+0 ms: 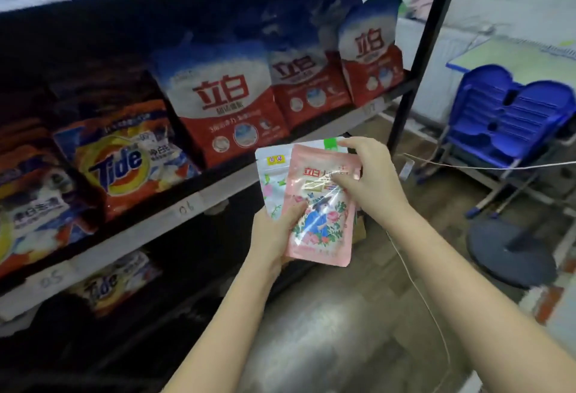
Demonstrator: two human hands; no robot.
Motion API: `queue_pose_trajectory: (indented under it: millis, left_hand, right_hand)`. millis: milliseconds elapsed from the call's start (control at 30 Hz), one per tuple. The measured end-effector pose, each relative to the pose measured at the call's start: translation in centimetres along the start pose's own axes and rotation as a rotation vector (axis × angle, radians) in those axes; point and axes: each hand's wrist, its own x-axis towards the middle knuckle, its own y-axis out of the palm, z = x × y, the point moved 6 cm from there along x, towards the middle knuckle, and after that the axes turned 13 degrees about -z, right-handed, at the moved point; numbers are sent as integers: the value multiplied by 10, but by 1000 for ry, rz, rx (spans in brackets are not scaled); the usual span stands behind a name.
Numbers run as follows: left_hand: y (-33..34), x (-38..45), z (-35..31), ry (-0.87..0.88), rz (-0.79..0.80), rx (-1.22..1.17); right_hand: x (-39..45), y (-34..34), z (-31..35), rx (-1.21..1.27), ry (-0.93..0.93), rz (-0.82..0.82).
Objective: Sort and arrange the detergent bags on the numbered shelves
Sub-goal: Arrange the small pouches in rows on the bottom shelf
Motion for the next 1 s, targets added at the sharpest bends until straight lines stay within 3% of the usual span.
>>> queue_pose_trajectory:
  millis: [100,233,333,600,800,1000]
  left_hand:
    - [-8,13,47,-68,-124,-42]
    - [-24,37,90,-103,-251,-62]
    - [-40,57,114,-93,-302,-13]
    - [-120,140,182,-107,-428,148]
    - [-201,214,205,-4,-516,149]
    - [-282,277,201,261,-586,137]
  right_hand:
    - [-40,26,-56,174,330,-68]
    - [-91,93,-99,442,720,156]
    - [-113,145,-118,565,880,271]
    - [-129,279,-149,720,994,375]
    - [-108,384,-171,802,885,426]
    - [-51,477,-172,897,660,403]
